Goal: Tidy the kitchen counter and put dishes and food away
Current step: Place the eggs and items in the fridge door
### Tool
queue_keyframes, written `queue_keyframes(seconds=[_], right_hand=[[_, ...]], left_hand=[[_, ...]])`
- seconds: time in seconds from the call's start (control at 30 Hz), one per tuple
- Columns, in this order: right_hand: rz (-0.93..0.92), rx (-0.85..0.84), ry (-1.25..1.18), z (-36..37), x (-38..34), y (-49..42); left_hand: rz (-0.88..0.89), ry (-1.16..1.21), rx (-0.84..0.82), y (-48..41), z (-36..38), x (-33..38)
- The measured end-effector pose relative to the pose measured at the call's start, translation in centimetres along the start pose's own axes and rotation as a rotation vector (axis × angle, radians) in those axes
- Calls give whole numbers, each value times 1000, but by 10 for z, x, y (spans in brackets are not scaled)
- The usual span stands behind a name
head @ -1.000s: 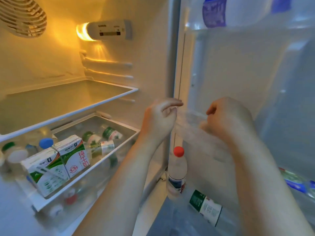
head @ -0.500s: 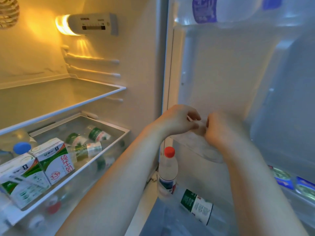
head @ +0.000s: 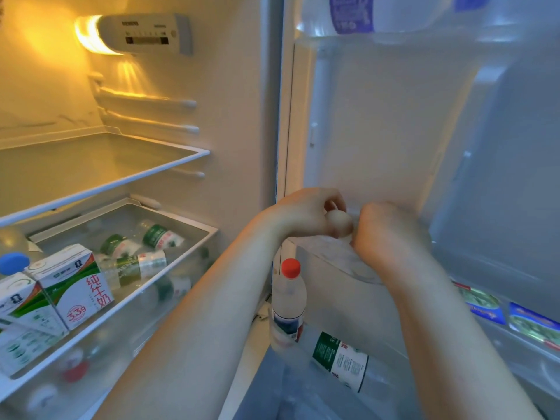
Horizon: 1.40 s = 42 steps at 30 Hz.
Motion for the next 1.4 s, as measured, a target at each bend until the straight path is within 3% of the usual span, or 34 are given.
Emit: queue_keyframes(seconds=[0.43,0.63,0.8,1.0,1.13,1.4], right_hand=[[8,1,-38,-1,0,1],[31,38,-195,-4,5,4],[9,171,-344,-10,8,5],[-22,337,-480,-23,3,4],[-119,407,-600,-36,-22,5],[-491,337,-742,-37,-124,29]], left_hand=[[52,75,78,1,-4,-1],[96,157,171,6,-9,4],[147,265,238,9,-16,6],[229,555,363,26,-39,1],[216,586,478,49,-54,-18],[28,692,752,146,-82,-74]])
Point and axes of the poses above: each hand's wrist, its own y-axis away from the middle knuckle, its own z-axis out of the palm, x = y × z, the point moved 7 cm from there along -y, towards the middle knuckle, and after that the axes turned 9 degrees about y, right-handed, at the moved point
